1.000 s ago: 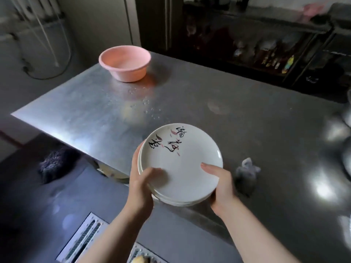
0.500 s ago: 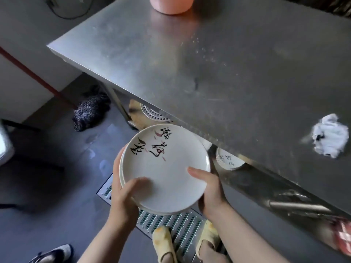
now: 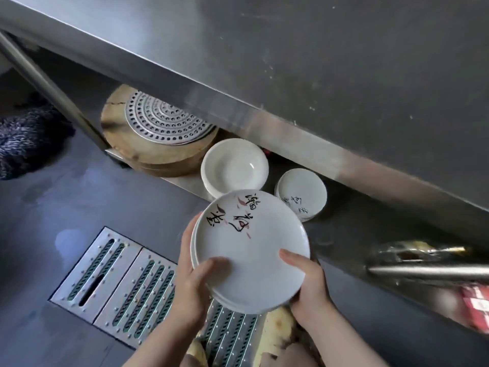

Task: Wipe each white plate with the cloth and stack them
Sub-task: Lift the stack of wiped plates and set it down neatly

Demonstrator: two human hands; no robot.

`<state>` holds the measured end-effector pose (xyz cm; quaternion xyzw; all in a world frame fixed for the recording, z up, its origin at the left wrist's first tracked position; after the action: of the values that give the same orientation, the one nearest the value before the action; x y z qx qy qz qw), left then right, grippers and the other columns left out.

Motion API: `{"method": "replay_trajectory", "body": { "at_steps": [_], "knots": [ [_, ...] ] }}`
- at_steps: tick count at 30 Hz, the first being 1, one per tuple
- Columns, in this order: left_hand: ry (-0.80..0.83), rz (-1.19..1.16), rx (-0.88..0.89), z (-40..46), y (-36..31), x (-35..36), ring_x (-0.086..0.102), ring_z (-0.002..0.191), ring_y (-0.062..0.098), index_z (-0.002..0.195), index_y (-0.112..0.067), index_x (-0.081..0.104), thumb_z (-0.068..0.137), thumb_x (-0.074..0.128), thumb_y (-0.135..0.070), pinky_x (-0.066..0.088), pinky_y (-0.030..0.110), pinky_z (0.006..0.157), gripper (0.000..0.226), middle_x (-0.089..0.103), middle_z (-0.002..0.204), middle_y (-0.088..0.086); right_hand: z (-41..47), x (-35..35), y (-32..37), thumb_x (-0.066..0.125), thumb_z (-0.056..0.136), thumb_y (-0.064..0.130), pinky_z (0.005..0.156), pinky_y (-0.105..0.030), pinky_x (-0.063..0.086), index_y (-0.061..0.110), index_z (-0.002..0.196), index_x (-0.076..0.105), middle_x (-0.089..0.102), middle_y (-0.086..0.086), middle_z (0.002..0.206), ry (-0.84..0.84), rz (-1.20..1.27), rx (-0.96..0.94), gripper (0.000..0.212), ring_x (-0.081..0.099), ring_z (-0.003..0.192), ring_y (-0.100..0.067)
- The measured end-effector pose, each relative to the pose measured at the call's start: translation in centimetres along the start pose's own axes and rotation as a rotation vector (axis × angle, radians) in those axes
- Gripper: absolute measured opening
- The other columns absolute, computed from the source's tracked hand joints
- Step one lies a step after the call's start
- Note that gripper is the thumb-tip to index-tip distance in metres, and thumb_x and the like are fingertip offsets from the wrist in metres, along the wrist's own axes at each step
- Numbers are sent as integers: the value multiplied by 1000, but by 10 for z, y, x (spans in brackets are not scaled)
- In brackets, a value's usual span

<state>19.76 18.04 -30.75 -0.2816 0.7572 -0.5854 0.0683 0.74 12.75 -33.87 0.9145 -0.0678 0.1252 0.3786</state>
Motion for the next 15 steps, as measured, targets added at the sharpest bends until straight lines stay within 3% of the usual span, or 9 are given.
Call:
{"method": "replay_trajectory", "body": {
  "at_steps": [3,9,15],
  "knots": [
    [82,-14,4,43,43,40,58,118,17,132,-32,52,57,63,-23,54,34,85,77,62,128,-2,45,-45,5,70,55,17,67,-35,55,15,118,64,72,-11,107,-107,10,-63,63,70,93,-29],
    [227,0,41,127,110,103,53,125,15,136,-25,50,61,59,-10,44,44,105,76,59,133,-4,131,-106,13,68,58,18,68,-35,51,16,106,69,75,-7,97,-229,80,-178,48,72,85,-27],
    [277,-36,-3,199,172,146,59,116,14,124,-32,58,58,62,-14,45,47,105,69,65,123,-3,210,-144,22,63,72,8,70,-37,51,10,103,68,75,-9,88,-267,148,-251,32,68,86,-32]
  ]
}}
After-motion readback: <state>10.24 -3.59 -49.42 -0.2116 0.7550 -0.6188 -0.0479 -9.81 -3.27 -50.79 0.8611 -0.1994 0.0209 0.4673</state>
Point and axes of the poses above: each hand's wrist, its own z-axis towards the middle knuckle, its own x-axis out of the palm, y = z × x, the point moved 10 cm from there along z, towards the middle knuckle
